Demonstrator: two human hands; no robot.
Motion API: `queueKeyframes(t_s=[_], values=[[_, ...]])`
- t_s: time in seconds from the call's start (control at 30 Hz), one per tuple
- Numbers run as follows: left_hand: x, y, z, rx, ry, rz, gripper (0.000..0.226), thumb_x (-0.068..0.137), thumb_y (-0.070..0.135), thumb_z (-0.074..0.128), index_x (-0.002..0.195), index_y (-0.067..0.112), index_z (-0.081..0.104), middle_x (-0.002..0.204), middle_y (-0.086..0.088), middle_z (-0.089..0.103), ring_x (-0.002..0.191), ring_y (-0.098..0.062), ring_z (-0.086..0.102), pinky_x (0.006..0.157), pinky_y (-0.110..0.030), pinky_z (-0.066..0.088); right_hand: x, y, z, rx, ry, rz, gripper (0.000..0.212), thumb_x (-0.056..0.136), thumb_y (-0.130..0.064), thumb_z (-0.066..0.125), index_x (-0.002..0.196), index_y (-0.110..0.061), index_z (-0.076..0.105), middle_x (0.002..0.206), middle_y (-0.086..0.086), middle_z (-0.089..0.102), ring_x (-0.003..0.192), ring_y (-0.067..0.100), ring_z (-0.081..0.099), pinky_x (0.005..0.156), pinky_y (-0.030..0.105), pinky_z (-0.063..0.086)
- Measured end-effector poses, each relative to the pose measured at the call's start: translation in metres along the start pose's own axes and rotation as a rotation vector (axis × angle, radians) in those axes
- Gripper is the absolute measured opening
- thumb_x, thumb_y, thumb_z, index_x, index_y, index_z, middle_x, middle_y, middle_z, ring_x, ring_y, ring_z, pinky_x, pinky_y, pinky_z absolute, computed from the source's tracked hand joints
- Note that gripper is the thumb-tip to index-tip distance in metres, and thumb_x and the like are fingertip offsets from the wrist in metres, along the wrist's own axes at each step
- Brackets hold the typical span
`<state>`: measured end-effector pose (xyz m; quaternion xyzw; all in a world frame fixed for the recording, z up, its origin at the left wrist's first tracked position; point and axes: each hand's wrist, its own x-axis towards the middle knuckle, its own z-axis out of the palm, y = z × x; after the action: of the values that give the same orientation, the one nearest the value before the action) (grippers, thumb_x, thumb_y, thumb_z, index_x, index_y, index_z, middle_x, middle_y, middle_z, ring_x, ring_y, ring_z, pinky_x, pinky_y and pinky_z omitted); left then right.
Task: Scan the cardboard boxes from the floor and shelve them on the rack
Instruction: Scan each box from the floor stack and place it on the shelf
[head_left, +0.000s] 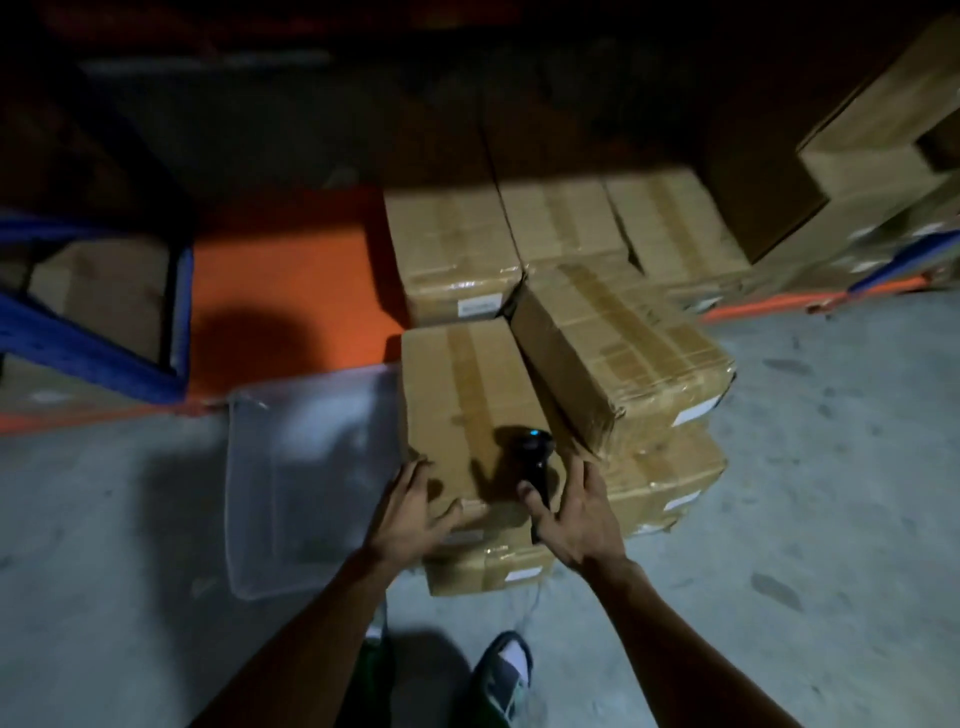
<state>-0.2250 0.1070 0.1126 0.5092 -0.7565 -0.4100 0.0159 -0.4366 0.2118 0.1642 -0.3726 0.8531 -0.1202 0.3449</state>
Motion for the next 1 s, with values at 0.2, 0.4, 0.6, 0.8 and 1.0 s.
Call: queueKeyframes(t_s=[0.2,0.4,0.6,0.8,1.0], values=[[0.009,-0.041,0.065,-0.012,0.084,-0.028,0.073,0.09,0.06,0.06,0.144,0.015,0.042,0.153,-0.004,0.037,0.139,-0.02,0.036,0.111,-0.026,0.027,0.054,0.023,0.052,0.081,0.081,0.015,0.089,0.091,-0.047,0.073,0.161,-0.012,0.03,0.151,0.028,0.04,0.139,0.045,0.042,0.113,0.049,0.039],[0.009,-0.057,0.077,-0.057,0.064,0.014,0.071,0.094,0.057,0.057,0.147,0.021,0.028,0.152,0.006,0.024,0.138,-0.016,0.029,0.112,-0.034,0.031,0.078,0.031,0.067,0.104,0.106,0.013,0.085,0.093,-0.031,0.072,0.162,-0.019,0.024,0.145,0.024,0.054,0.131,0.045,0.055,0.104,0.047,0.046],[0.015,-0.062,0.077,0.093,0.096,0.164,0.07,0.093,0.059,0.05,0.143,0.011,0.041,0.15,-0.008,0.029,0.141,-0.022,0.023,0.116,-0.044,0.031,0.059,0.039,0.058,0.347,0.181,-0.027,0.072,0.095,-0.023,0.068,0.156,-0.03,0.031,0.143,0.016,0.059,0.132,0.04,0.055,0.112,0.051,0.044],[0.024,-0.072,0.088,0.143,0.093,0.209,0.083,0.088,0.075,0.027,0.153,0.024,0.038,0.165,-0.001,0.021,0.153,-0.036,-0.004,0.121,-0.047,0.01,0.004,0.068,0.068,0.698,0.247,-0.081,0.068,0.095,-0.007,0.063,0.149,-0.04,0.04,0.145,0.005,0.054,0.123,0.038,0.062,0.102,0.059,0.054],[0.024,-0.072,0.085,0.176,0.014,0.189,0.066,0.095,0.062,0.036,0.155,0.036,0.027,0.168,0.007,0.008,0.152,-0.032,-0.016,0.12,-0.041,0.006,-0.061,0.075,0.132,0.747,0.186,0.045,0.069,0.088,-0.033,0.078,0.145,-0.051,0.042,0.121,-0.039,0.062,0.108,-0.019,0.06,0.084,0.006,0.054]])
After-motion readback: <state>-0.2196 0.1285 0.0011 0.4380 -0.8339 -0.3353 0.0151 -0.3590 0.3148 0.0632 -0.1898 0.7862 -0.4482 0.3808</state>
